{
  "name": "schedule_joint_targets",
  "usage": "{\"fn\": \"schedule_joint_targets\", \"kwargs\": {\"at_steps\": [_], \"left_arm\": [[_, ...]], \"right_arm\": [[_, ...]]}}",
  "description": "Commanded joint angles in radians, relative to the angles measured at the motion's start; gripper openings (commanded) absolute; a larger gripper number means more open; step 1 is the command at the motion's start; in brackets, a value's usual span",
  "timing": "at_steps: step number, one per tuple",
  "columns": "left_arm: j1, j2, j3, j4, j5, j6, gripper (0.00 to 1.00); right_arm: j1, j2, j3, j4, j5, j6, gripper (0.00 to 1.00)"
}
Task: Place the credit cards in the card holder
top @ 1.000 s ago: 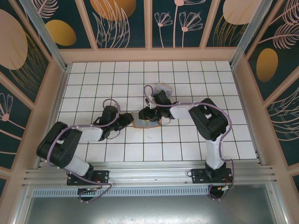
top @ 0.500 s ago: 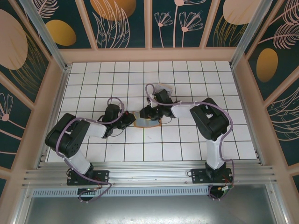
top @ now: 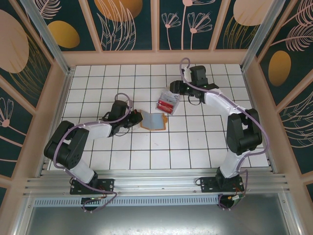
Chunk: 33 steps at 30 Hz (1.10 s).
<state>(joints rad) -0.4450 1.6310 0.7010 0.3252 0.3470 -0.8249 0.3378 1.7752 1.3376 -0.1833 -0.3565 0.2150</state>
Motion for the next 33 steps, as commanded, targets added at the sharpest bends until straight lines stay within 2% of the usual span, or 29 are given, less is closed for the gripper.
{"fn": "schedule_joint_targets", "kwargs": {"at_steps": [1,5,11,17,33], "left_arm": [[-0.003,0.005,0.034,-0.08,-0.01,0.068,0.0],[-0.003,0.029,0.047,-0.058,0.003,0.061,0.0],[-0.003,0.053,0.051,-0.015,0.021,0.041,0.0],[-0.002,0.069,0.058,-0.009,0.033,0.039,0.0],[-0.003,0.073,0.052,0.014,0.042,0.026,0.0]], "right_arm": [[-0.01,0.077,0.052,-0.092,0.068,-0.138,0.67],[0.005,0.158,0.123,-0.125,0.056,-0.21,0.73],[0.009,0.247,0.188,-0.166,0.165,-0.254,0.74],[0.024,0.29,0.222,-0.185,0.187,-0.262,0.74],[0.021,0.304,0.248,-0.147,0.309,-0.234,0.72]]}}
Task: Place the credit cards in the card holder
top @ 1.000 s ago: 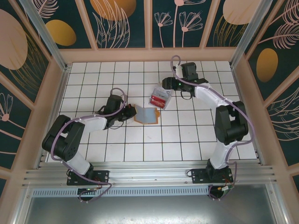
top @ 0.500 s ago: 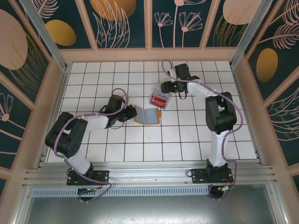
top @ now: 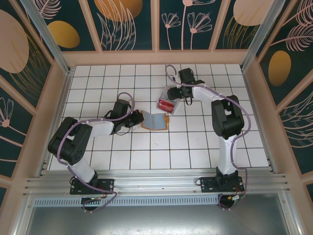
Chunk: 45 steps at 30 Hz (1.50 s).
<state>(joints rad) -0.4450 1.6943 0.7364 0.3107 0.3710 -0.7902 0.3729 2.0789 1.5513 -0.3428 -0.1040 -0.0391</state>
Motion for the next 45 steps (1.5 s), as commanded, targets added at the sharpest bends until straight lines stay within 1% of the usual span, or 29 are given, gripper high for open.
{"fn": "schedule_joint_targets", "kwargs": {"at_steps": [1,11,19,29,35,38,42,44,45], "left_arm": [[-0.003,0.009,0.017,0.029,0.019,-0.01,0.0],[-0.002,0.013,0.022,0.042,0.031,-0.018,0.01],[-0.003,0.013,0.023,0.053,0.037,-0.027,0.01],[-0.003,0.045,0.02,0.072,0.048,-0.041,0.01],[-0.003,0.043,0.016,0.07,0.048,-0.04,0.01],[-0.003,0.043,0.013,0.074,0.048,-0.041,0.01],[-0.002,0.045,0.011,0.083,0.051,-0.048,0.01],[-0.003,0.047,0.01,0.086,0.054,-0.05,0.01],[-0.002,0.047,0.009,0.09,0.056,-0.05,0.01]], "right_arm": [[-0.015,-0.001,0.039,0.012,0.062,0.022,0.72],[-0.015,-0.051,0.028,0.037,0.026,0.03,0.69],[-0.017,-0.064,0.031,0.04,0.033,0.027,0.65],[-0.014,-0.087,0.022,0.048,0.03,0.031,0.65],[-0.015,-0.081,0.02,0.043,0.027,0.023,0.59],[-0.006,-0.085,0.011,0.041,-0.027,-0.01,0.6],[0.003,-0.076,0.01,0.031,-0.004,-0.047,0.66],[0.007,-0.063,0.015,0.015,-0.003,-0.082,0.66],[0.01,-0.057,0.015,0.013,0.018,-0.1,0.67]]}}
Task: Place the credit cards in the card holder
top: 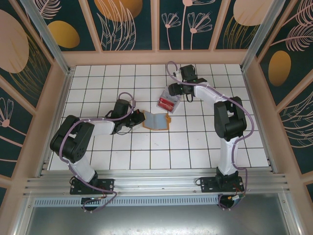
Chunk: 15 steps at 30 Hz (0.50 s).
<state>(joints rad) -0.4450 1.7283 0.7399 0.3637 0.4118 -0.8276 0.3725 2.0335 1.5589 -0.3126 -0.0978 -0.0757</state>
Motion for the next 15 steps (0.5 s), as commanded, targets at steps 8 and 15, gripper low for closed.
{"fn": "schedule_joint_targets", "kwargs": {"at_steps": [8,15], "left_arm": [[-0.003,0.019,0.003,0.048,0.021,-0.02,0.01],[-0.002,0.019,-0.003,0.052,0.024,-0.023,0.01]], "right_arm": [[0.017,0.009,0.008,-0.016,0.021,-0.145,0.68],[0.036,0.036,0.008,-0.019,0.03,-0.173,0.68]]}}
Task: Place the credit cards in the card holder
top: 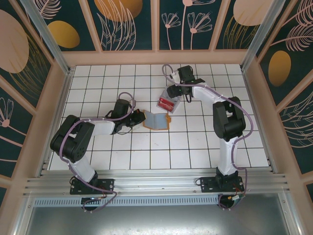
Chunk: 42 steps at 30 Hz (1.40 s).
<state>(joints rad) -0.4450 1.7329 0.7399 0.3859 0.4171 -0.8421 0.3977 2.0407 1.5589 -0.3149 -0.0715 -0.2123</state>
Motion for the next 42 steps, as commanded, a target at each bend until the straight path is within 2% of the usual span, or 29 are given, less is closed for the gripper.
{"fn": "schedule_joint_targets", "kwargs": {"at_steps": [1,6,8,16,18,24,30,33,38,42], "left_arm": [[-0.003,0.014,-0.004,0.032,0.018,-0.01,0.01],[-0.003,0.018,-0.007,0.041,0.026,-0.012,0.01],[-0.002,0.02,-0.006,0.046,0.029,-0.015,0.01],[-0.003,0.019,-0.008,0.047,0.032,-0.014,0.01],[-0.003,0.018,-0.01,0.047,0.031,-0.014,0.01],[-0.002,0.02,-0.009,0.052,0.035,-0.018,0.01],[-0.003,0.025,-0.002,0.052,0.037,-0.019,0.01],[-0.002,0.025,-0.002,0.051,0.037,-0.018,0.02],[-0.002,0.025,-0.001,0.053,0.04,-0.02,0.01],[-0.002,0.027,0.003,0.056,0.043,-0.024,0.01]], "right_arm": [[0.012,0.031,0.004,-0.015,0.005,-0.039,0.68],[0.012,0.035,-0.002,-0.002,0.045,-0.039,0.66],[0.012,0.034,0.0,0.0,0.062,-0.039,0.62],[0.028,0.041,-0.015,0.012,0.082,-0.056,0.61],[0.03,0.043,-0.012,0.011,0.104,-0.054,0.53],[0.029,0.024,-0.015,0.023,0.114,-0.056,0.41],[0.017,0.009,-0.007,0.02,0.097,-0.058,0.39],[0.011,0.005,-0.01,0.028,0.119,-0.052,0.45],[0.005,0.003,-0.006,0.028,0.129,-0.047,0.46],[0.003,0.004,0.001,0.026,0.127,-0.044,0.41]]}}
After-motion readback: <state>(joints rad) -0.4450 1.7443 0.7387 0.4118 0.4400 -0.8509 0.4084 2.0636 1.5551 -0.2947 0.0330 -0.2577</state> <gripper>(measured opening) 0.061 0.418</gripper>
